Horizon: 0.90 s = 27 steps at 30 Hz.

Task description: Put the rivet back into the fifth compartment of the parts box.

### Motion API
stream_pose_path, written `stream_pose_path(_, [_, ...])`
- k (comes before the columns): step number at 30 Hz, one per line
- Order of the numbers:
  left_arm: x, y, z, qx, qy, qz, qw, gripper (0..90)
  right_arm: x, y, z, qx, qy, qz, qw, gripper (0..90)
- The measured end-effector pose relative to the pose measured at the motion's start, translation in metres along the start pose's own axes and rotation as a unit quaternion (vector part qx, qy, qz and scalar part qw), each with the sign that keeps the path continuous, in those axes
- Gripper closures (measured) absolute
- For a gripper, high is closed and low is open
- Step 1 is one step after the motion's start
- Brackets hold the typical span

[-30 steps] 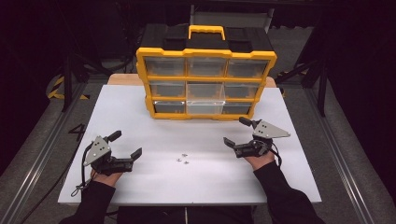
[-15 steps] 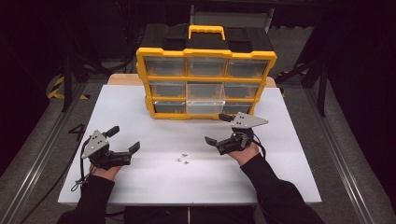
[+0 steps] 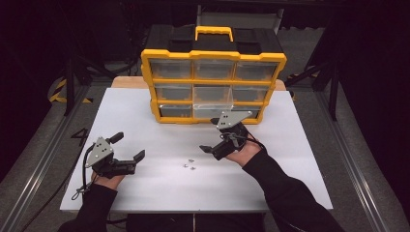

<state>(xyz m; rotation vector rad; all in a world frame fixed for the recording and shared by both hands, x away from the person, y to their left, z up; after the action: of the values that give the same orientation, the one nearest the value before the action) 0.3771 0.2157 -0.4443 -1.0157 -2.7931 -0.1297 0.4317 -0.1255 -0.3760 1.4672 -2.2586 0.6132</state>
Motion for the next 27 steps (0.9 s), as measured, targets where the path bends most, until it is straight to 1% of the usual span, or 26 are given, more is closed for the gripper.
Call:
stream_pose_path(2, [0.002,0.0,0.001,-0.005,0.006,-0.001,1.0,0.9,-0.002,-0.001,-0.004,0.005,0.021,-0.01,0.9997,3.0])
stream_pose_path(3, [0.003,-0.001,0.002,-0.003,0.003,-0.004,1.0,0.9,-0.003,-0.002,-0.006,0.008,0.034,-0.015,0.9993,3.5])
stream_pose_path(5, [0.006,0.0,0.002,0.004,0.001,-0.009,1.0,0.9,-0.006,-0.003,-0.009,0.018,0.068,-0.021,0.9973,5.7])
stream_pose_path(6, [0.009,0.001,0.002,0.009,-0.004,-0.012,0.9999,1.1,-0.007,-0.003,-0.01,0.019,0.078,-0.025,0.9964,6.5])
stream_pose_path(7, [0.011,0.001,0.001,0.019,-0.012,-0.016,0.9996,1.2,-0.008,-0.003,-0.012,0.022,0.089,-0.025,0.9954,6.5])
stream_pose_path(9, [0.016,0.003,0.0,0.027,-0.023,-0.019,0.9992,1.2,-0.01,-0.003,-0.015,0.024,0.109,-0.021,0.9936,6.4])
stream_pose_path(11, [0.017,0.004,0.0,0.026,-0.023,-0.021,0.9992,1.2,-0.013,-0.004,-0.016,0.026,0.129,-0.019,0.9911,6.3])
stream_pose_path(12, [0.017,0.004,0.0,0.026,-0.023,-0.021,0.9992,1.2,-0.013,-0.004,-0.016,0.026,0.129,-0.019,0.9911,6.3])
stream_pose_path(13, [0.016,0.003,0.001,0.023,-0.018,-0.02,0.9994,1.2,-0.016,-0.003,-0.017,0.031,0.15,-0.025,0.9879,7.1])
stream_pose_path(14, [0.016,0.003,0.001,0.023,-0.018,-0.02,0.9994,1.2,-0.017,-0.002,-0.017,0.035,0.159,-0.026,0.9863,7.2])
stream_pose_path(15, [0.015,0.002,0.001,0.022,-0.019,-0.019,0.9994,1.2,-0.018,-0.001,-0.018,0.037,0.166,-0.025,0.9852,7.3])
stream_pose_path(16, [0.015,0.001,0.001,0.02,-0.018,-0.019,0.9995,1.2,-0.018,-0.001,-0.018,0.037,0.166,-0.025,0.9852,7.3])
stream_pose_path(18, [0.014,0.001,0.001,0.009,-0.011,-0.016,0.9998,1.2,-0.02,-0.001,-0.019,0.047,0.18,-0.029,0.982,7.9])
stream_pose_path(19, [0.013,0.0,0.002,0.011,-0.011,-0.017,0.9997,1.2,-0.022,0.0,-0.02,0.051,0.189,-0.031,0.9802,8.0])
stream_pose_path(20, [0.013,0.0,0.002,0.011,-0.011,-0.017,0.9997,1.2,-0.023,-0.001,-0.021,0.056,0.192,-0.033,0.9791,8.2])
stream_pose_path(21, [0.012,0.001,0.002,0.012,-0.01,-0.017,0.9997,1.2,-0.023,-0.001,-0.021,0.056,0.192,-0.033,0.9791,8.2])
stream_pose_path(22, [0.012,0.001,0.003,0.01,-0.007,-0.016,0.9998,1.2,-0.026,0.001,-0.023,0.06,0.21,-0.038,0.9752,8.7])
stream_pose_path(23, [0.012,0.002,0.003,0.01,-0.007,-0.016,0.9998,1.2,-0.027,0.0,-0.024,0.068,0.217,-0.037,0.9732,8.8])
stream_pose_path(24, [0.012,0.002,0.003,0.011,-0.007,-0.016,0.9998,1.2,-0.029,0.002,-0.026,0.068,0.223,-0.038,0.9717,9.2])
stream_pose_path(25, [0.012,0.002,0.003,0.011,-0.007,-0.016,0.9998,1.2,-0.029,0.002,-0.026,0.068,0.223,-0.038,0.9717,9.2])
stream_pose_path(26, [0.013,0.002,0.003,0.012,-0.008,-0.018,0.9997,1.2,-0.034,0.003,-0.029,0.077,0.238,-0.045,0.9671,9.9])
stream_pose_path(27, [0.013,0.002,0.003,0.013,-0.008,-0.018,0.9997,1.3,-0.036,0.004,-0.031,0.084,0.245,-0.051,0.9644,10.3])
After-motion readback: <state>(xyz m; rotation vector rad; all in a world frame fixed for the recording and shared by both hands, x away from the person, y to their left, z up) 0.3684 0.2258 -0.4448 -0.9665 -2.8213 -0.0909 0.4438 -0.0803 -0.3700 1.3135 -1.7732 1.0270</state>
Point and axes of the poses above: each handheld gripper's, and its own axes: x roughly backward along the jaws, z roughly out of its underside, y roughly to its left, the point moved 3 cm from there along -x, roughly forward along the jaws, and after that the axes turned 3 degrees about -y, right-handed, at the moved point
